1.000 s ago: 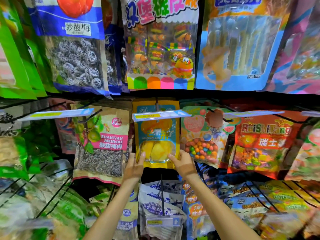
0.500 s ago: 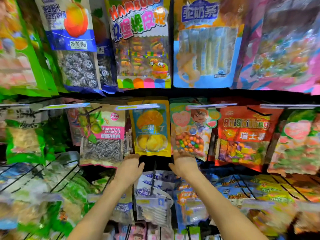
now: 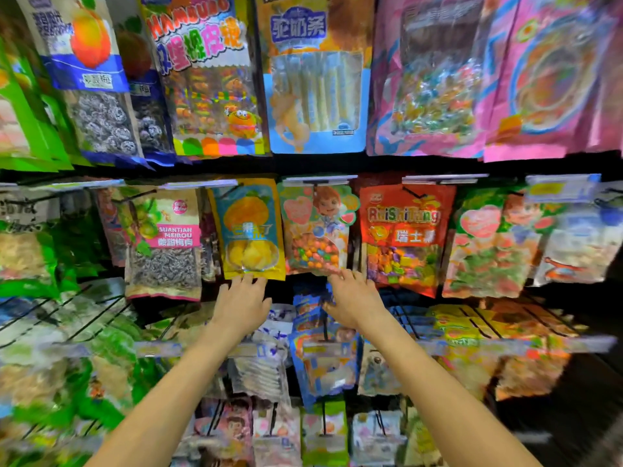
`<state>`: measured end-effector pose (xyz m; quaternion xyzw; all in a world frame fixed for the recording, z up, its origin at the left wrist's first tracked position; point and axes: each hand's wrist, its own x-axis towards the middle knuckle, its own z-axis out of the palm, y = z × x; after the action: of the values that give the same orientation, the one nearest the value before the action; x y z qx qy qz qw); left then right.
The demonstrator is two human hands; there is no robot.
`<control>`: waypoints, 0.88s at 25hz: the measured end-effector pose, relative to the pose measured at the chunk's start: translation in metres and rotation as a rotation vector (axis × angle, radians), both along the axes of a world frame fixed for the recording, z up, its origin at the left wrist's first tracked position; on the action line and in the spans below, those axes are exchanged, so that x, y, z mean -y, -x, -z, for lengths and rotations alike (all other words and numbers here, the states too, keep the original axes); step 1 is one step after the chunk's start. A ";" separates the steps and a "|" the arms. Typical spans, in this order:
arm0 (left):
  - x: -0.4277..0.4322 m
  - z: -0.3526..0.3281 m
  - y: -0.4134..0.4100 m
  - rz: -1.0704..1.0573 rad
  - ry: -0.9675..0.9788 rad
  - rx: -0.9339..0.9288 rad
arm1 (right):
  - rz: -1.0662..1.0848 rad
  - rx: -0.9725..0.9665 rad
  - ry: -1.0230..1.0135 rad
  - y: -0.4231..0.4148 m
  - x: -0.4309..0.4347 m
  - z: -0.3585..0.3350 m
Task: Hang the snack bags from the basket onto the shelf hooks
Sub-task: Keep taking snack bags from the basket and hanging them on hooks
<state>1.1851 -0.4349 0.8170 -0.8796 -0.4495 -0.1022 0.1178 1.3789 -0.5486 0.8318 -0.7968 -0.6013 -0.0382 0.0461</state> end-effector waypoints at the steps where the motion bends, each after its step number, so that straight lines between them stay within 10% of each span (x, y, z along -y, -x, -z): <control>1: 0.007 -0.003 -0.005 0.013 -0.019 -0.001 | 0.003 0.002 -0.008 -0.004 0.008 -0.002; 11: 0.007 -0.029 -0.043 0.085 -0.050 0.056 | 0.064 0.009 -0.110 -0.028 0.019 -0.025; 22: -0.058 -0.042 -0.080 0.116 0.496 0.743 | 0.198 -0.347 -0.349 -0.057 -0.039 -0.038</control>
<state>1.2646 -0.3772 0.8590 -0.8085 -0.4223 -0.3065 -0.2721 1.4362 -0.5094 0.8694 -0.8262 -0.4880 -0.0087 0.2813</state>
